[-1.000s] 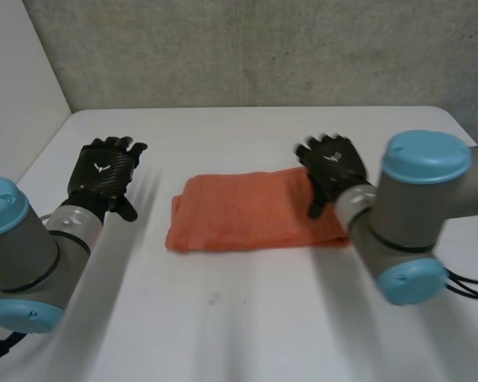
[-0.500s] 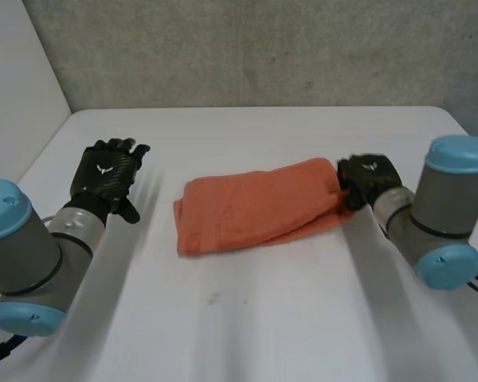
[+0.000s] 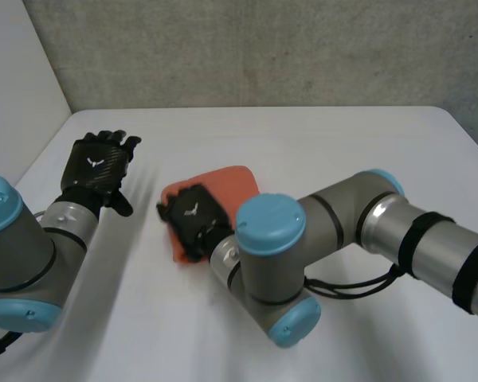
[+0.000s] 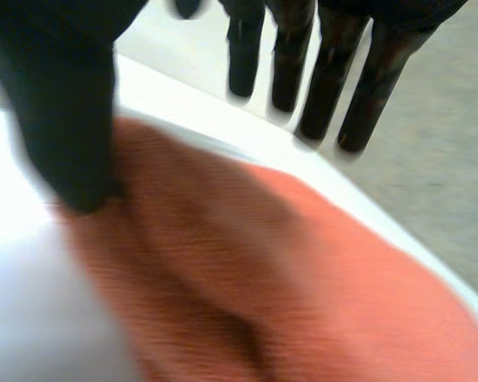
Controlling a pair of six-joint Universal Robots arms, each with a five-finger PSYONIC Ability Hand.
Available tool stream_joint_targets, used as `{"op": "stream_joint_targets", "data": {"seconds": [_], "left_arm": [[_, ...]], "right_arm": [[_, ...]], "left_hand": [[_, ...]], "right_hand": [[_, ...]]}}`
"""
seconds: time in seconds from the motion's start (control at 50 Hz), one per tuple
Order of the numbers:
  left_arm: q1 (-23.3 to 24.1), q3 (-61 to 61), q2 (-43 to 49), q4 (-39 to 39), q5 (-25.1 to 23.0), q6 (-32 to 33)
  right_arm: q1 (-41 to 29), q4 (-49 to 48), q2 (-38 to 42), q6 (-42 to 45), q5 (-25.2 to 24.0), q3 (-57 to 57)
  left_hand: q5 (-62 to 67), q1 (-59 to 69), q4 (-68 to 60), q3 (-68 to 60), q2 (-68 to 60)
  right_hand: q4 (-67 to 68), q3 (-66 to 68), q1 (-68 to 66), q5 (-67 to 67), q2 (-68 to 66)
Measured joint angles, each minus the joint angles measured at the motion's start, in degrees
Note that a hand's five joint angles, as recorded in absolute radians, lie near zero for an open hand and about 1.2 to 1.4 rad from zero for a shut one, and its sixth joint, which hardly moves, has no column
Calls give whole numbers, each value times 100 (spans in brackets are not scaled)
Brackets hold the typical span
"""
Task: Fold the laundry
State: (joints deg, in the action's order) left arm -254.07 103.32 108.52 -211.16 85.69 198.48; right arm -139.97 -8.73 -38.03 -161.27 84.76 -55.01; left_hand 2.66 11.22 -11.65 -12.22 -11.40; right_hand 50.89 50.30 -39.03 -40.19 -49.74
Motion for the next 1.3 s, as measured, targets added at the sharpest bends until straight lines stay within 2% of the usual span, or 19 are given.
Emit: {"op": "stream_joint_targets", "data": {"seconds": [0.06,0.1,0.12,0.24,0.32,0.4,0.5,0.66,0.8,0.92,1.0,1.14,1.3], "left_arm": [[17,-34,0,9,-1,-13],[65,-132,0,32,2,-47],[105,-199,2,53,5,-74],[516,-759,83,484,74,-461],[815,-1314,356,1140,221,-903],[1109,-1976,913,1940,548,-1296],[1248,-2447,1509,2493,1007,-1448],[1208,-2526,1972,2648,1283,-1428],[1162,-2436,1749,2611,1254,-1408],[1127,-2498,835,2567,1006,-1429],[1030,-2634,105,2613,821,-1498],[626,-2883,-1049,3127,671,-1830],[98,-2901,-1840,4029,142,-2205]], "right_arm": [[48,-1,-133,-54,218,33],[203,-2,-472,-269,533,33],[278,-2,-603,-375,610,20],[732,65,-1066,-910,666,-68],[974,307,-1072,-1074,536,-18],[1155,758,-693,-1118,400,279],[1234,1436,41,-1109,276,912],[1321,2425,910,-1202,87,1817],[1383,2718,828,-1569,22,2140],[1518,2580,-223,-1856,92,2113],[1654,2322,-1020,-1855,331,1842],[2173,1588,-2931,-1497,1033,380],[2592,1099,-4293,-965,1182,-1245]], "left_hand": [[0,0,0,0,0],[0,0,0,0,0],[0,0,0,0,0],[0,0,0,0,0],[0,0,0,0,0],[0,0,0,0,0],[0,0,0,0,0],[0,0,0,0,0],[0,0,0,0,0],[0,0,0,0,0],[0,0,0,-2,0],[0,0,0,-2,0],[0,0,0,-2,0]], "right_hand": [[0,0,0,0,0],[0,0,0,0,0],[-3773,-3816,2736,3671,3720],[-3773,-3816,2736,3671,3720],[-3773,-3816,2736,3672,3720],[-3773,-3816,2736,3670,3720],[-3773,-3816,2736,3671,3720],[-3773,-3816,2736,3671,3720],[-3773,-3816,2795,3672,3720],[-3773,-3816,2795,3672,3720],[-3773,-3816,2795,3675,3720],[-3773,-3816,2795,3672,3720],[-3773,-3816,2795,3672,3720]]}}
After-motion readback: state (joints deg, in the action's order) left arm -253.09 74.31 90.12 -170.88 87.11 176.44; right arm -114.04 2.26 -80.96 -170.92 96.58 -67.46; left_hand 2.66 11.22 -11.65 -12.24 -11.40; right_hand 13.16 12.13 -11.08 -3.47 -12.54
